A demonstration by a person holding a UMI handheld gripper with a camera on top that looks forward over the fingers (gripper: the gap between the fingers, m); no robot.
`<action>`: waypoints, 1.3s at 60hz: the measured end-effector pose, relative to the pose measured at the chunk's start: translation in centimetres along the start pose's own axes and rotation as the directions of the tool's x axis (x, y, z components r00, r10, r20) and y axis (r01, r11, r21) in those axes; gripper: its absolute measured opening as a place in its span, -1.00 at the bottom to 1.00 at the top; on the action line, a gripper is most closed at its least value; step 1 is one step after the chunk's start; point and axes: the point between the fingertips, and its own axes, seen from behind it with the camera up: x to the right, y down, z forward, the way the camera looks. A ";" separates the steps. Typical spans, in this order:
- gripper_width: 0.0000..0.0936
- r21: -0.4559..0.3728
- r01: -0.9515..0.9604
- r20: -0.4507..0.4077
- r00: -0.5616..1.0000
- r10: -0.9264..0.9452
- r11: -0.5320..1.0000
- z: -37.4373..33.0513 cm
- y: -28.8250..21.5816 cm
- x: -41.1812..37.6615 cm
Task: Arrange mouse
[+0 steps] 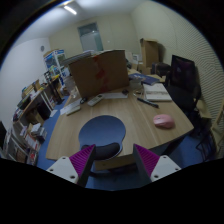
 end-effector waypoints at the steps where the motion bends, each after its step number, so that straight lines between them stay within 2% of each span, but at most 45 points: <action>1: 0.62 0.003 -0.004 -0.004 1.000 0.004 1.000 0.0 -0.1 0.2; 13: 0.62 0.013 -0.026 -0.077 0.997 0.027 1.000 0.2 0.0 5.6; 21: 0.61 0.012 0.034 -0.155 0.987 -0.031 0.999 0.9 -0.1 12.4; 29: 0.63 -0.011 0.070 -0.192 0.979 -0.071 0.998 3.8 -0.3 19.7; 38: 0.61 0.001 0.131 -0.154 0.980 -0.129 0.991 9.4 -0.9 24.6; 43: 0.61 -0.030 0.159 -0.144 0.976 -0.162 0.987 11.9 -0.6 26.7; 44: 0.68 -0.035 0.166 -0.135 0.976 -0.169 0.986 12.3 -0.5 26.9; 46: 0.63 -0.003 0.164 -0.101 0.981 -0.164 0.986 13.0 -1.3 26.6; 47: 0.75 0.000 0.161 -0.095 0.982 -0.160 0.987 13.3 -1.4 26.8; 49: 0.65 0.012 0.162 -0.082 0.984 -0.160 0.987 14.0 -2.0 27.1; 57: 0.76 0.020 0.209 -0.029 0.978 -0.208 0.978 15.5 -3.6 27.3; 67: 0.81 0.027 0.221 -0.016 0.975 -0.221 0.975 18.0 -5.8 27.2; 78: 0.81 0.037 0.199 -0.043 0.979 -0.197 0.979 20.9 -7.9 27.0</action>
